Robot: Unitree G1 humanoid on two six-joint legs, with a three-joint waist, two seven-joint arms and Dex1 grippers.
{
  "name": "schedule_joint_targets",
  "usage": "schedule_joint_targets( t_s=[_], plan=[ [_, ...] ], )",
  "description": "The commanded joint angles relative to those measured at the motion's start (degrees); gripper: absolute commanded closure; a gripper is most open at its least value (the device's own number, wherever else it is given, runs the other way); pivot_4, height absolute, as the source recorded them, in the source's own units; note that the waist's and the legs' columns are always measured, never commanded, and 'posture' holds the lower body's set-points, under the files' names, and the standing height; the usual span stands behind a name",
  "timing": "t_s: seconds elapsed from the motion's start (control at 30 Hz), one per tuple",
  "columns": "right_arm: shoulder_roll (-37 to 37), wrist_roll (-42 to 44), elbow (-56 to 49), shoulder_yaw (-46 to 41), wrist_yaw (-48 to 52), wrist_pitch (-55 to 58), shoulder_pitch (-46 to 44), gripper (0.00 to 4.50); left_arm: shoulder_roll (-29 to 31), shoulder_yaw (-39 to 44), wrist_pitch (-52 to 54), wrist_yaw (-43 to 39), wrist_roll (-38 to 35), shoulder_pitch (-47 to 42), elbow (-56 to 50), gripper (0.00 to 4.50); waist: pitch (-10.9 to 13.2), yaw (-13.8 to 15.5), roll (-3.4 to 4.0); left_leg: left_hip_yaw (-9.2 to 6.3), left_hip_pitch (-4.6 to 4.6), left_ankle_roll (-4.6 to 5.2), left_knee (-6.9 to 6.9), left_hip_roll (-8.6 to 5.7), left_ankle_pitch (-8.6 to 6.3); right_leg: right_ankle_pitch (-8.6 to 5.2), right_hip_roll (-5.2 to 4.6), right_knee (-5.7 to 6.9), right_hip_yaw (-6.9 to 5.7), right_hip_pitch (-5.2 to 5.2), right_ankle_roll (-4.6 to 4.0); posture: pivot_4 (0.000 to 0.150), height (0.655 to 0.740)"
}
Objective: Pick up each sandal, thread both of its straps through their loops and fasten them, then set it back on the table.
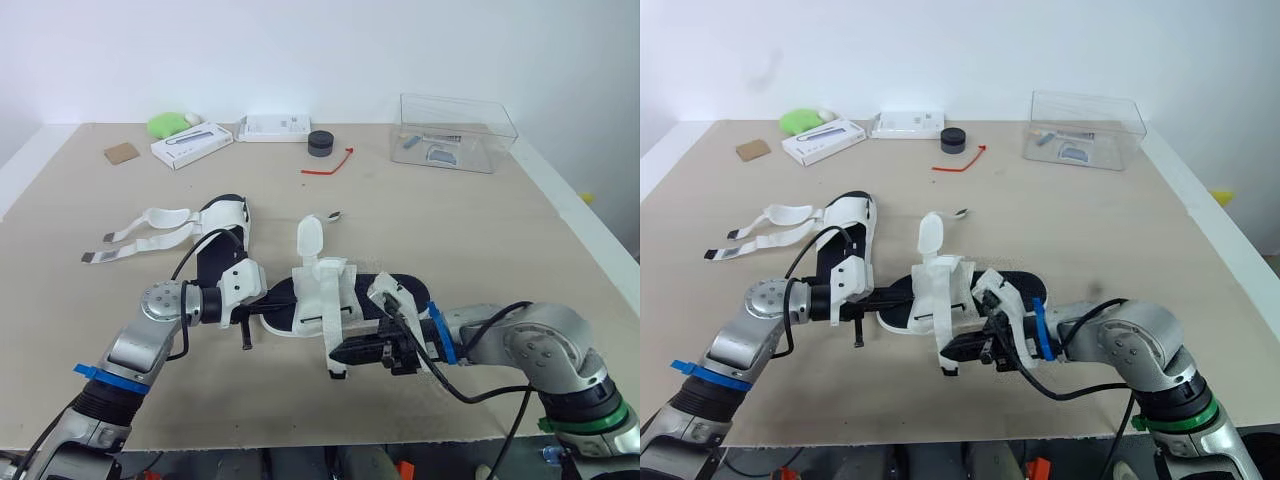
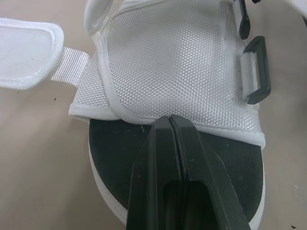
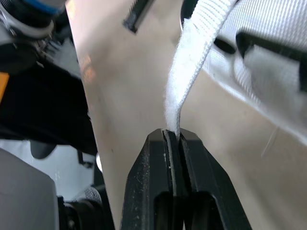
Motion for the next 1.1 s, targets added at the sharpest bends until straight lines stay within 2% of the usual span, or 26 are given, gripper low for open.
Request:
schedule_joint_targets(
  t_s=[0.03,0.13,0.23,0.43,0.7,1.1],
  plan=[
    [1.96,7.11,4.01,-6.47,-2.88,4.34,-5.58,4.44,0.22,0.38,-0.01,-0.48,-0.67,0.04,-1.58,4.5,0.0,-0.09,0.0,0.03,0.01,0.0,0.0,0.0,0.0,0.02,0.0,0.0,0.03,-0.01,0.01,0.15,0.74],
    [3.28,11.84,10.24,-9.84,-5.39,8.28,-12.03,4.44,0.27,0.37,-0.06,-0.62,-0.68,0.01,-1.4,4.5,0.0,-0.11,0.01,0.05,0.02,0.0,0.01,0.0,0.0,0.14,0.03,0.0,0.04,-0.01,-0.14,0.15,0.74],
    [4.19,12.4,16.81,-11.3,-6.91,10.76,-18.07,4.44,0.12,0.34,-0.08,-0.6,-0.69,-0.13,-1.17,4.5,0.0,-0.12,0.01,-0.01,0.01,0.0,-0.01,0.01,0.0,0.13,0.03,0.0,-0.01,0.0,-0.19,0.15,0.74],
    [4.05,5.16,27.95,-9.17,-5.45,12.38,-26.53,4.44,-0.38,0.0,-0.49,-0.53,-0.48,-0.6,-0.46,4.5,0.01,-0.11,0.02,0.02,-0.08,0.06,-0.05,-0.04,-0.03,0.11,-0.04,-0.04,0.01,-0.06,-0.2,0.15,0.74],
    [4.8,0.28,31.37,-7.01,-2.07,15.79,-28.8,4.44,-0.82,-0.15,-1.28,-0.47,0.06,-0.83,0.34,4.5,0.01,-0.09,0.02,0.01,-0.13,0.17,-0.05,-0.06,-0.1,0.1,-0.2,-0.07,-0.01,-0.07,-0.17,0.15,0.74],
    [4.47,6.96,31.7,-5.48,-3.49,16.43,-28.0,4.44,-0.6,-0.31,-1.83,-0.45,0.69,-0.07,-0.04,4.5,0.01,-0.1,0.02,-0.01,-0.13,0.17,-0.05,-0.06,-0.1,0.1,-0.22,-0.07,-0.03,-0.07,-0.17,0.15,0.74]
  ],
)
